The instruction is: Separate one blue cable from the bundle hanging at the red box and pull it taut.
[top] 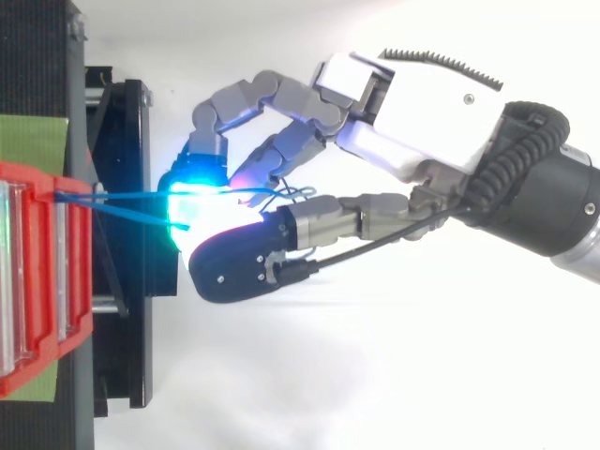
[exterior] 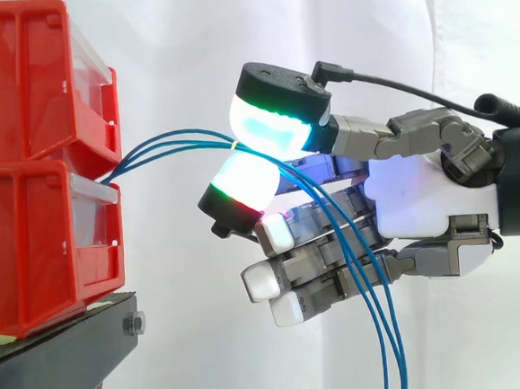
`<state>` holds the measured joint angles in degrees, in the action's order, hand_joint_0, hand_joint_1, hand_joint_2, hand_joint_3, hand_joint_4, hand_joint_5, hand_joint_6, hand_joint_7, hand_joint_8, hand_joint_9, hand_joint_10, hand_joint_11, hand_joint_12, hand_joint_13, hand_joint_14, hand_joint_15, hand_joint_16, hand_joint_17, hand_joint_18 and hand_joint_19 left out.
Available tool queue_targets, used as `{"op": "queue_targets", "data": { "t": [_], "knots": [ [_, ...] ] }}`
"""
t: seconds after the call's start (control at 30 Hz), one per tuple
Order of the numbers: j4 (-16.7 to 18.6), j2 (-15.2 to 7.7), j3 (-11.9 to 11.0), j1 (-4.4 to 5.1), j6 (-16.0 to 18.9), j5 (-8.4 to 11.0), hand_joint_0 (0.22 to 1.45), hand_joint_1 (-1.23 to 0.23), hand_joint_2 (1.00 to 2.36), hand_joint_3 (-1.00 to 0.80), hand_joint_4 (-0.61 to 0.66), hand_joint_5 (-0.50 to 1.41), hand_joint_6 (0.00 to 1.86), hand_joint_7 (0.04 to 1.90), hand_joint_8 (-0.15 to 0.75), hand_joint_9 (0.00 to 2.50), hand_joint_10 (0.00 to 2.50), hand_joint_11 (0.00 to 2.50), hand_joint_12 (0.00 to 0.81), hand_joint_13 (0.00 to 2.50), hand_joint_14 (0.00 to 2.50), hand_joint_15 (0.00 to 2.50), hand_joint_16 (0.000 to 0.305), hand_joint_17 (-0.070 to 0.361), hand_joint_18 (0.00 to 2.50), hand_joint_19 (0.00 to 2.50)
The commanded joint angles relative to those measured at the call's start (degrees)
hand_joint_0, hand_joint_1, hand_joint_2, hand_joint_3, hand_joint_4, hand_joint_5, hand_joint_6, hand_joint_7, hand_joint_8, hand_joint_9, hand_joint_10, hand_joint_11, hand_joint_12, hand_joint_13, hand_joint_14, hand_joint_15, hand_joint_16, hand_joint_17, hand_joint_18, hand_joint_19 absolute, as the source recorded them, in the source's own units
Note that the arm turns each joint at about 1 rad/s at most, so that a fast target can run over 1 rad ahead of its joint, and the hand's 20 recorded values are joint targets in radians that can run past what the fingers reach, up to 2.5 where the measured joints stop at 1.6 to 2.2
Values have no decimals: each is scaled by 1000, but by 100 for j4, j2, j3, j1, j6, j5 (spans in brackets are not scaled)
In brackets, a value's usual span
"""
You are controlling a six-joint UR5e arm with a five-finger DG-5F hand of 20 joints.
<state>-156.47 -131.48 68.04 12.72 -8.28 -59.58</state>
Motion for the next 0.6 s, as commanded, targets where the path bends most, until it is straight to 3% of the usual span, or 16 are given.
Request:
{"op": "queue_targets", "data": {
  "t": [0.0, 0.13, 0.4, 0.57],
  "knots": [
    [3, 0, -1, 12, 37, 8, 730, -885, 1000, -500, 74, -170, 953, 1092, 328, 1048, 17, 790, 338, 888, 18, 478, 38, 85, 803, 465],
    [3, 0, 8, 12, 72, 8, 780, -915, 1000, -500, 95, -197, 969, 981, 308, 934, 18, 799, 334, 820, 16, 468, 39, 87, 759, 436],
    [3, 0, -1, 20, 72, 35, 727, -972, 1000, -500, 80, -213, 968, 954, 284, 872, 16, 802, 332, 775, 17, 461, 39, 88, 734, 410],
    [3, 0, -1, 20, 81, 43, 759, -940, 1000, -500, 79, -220, 968, 958, 282, 810, 17, 787, 331, 752, 15, 449, 39, 89, 719, 402]
  ]
}}
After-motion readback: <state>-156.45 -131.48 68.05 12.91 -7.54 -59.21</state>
